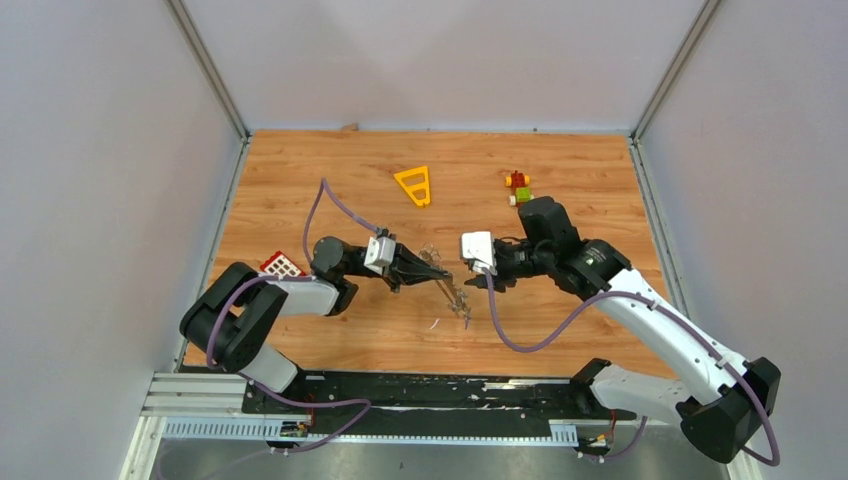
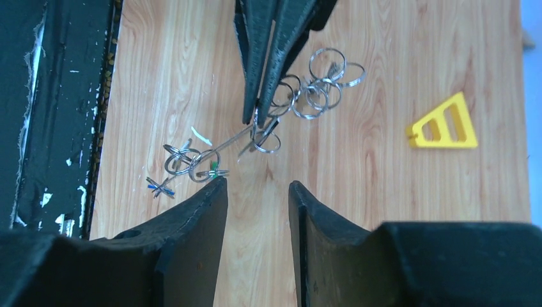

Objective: Put the keys on the keyring
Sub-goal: Adjust the key on the keyring.

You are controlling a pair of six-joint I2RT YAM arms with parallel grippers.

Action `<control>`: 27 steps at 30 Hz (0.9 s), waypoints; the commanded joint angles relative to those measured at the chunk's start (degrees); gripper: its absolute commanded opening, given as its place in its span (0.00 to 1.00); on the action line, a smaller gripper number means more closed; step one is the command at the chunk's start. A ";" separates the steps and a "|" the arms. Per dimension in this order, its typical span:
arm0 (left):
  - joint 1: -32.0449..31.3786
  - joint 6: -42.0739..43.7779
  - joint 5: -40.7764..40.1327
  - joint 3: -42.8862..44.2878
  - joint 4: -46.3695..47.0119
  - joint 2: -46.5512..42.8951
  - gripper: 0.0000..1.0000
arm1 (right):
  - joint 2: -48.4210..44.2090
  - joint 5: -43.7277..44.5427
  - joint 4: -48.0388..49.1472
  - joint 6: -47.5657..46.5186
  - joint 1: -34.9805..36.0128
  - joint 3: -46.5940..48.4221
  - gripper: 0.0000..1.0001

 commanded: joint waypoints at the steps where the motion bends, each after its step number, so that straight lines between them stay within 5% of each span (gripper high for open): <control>1: 0.11 -4.31 1.51 2.40 7.38 -2.26 0.00 | -2.51 -7.25 8.09 -4.92 0.02 -3.03 0.42; 13: -0.76 -6.21 1.87 3.03 7.38 -2.85 0.00 | 0.45 -4.94 8.41 -9.24 3.51 -1.21 0.43; 27: -0.72 -7.70 1.06 3.17 7.39 -3.08 0.00 | 0.54 -3.17 8.67 -9.59 4.55 -2.74 0.09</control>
